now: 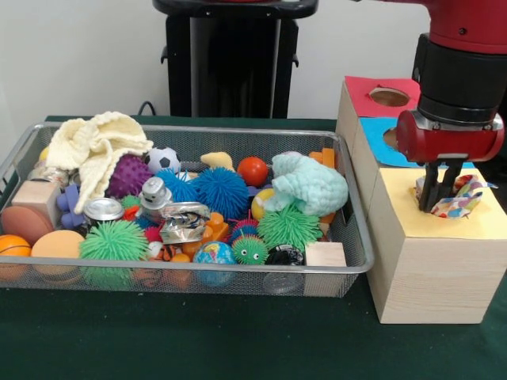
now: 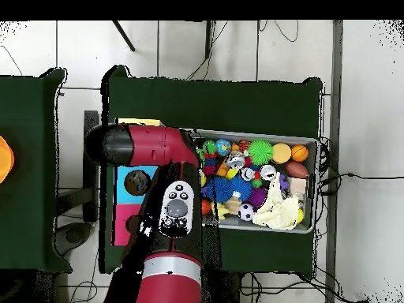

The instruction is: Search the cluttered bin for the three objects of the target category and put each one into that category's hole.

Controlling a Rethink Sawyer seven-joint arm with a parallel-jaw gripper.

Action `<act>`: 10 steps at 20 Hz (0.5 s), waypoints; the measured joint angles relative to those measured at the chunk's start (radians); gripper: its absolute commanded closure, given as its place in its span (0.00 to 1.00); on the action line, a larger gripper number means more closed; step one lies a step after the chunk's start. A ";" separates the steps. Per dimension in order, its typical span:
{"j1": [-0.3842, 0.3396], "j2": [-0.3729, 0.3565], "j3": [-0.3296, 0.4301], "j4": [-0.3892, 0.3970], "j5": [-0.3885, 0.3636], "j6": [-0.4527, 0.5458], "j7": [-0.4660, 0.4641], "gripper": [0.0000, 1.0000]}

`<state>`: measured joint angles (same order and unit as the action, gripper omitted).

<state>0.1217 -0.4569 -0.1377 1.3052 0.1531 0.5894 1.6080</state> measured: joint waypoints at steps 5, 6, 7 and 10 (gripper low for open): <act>-0.002 0.005 0.001 -0.012 0.000 0.016 0.000 1.00; -0.002 0.005 0.001 -0.012 0.000 0.017 0.000 1.00; -0.002 0.006 0.001 -0.013 0.001 0.018 0.000 1.00; -0.002 0.011 0.000 -0.025 0.004 0.036 0.000 1.00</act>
<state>0.1201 -0.4460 -0.1379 1.2798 0.1568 0.6253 1.6080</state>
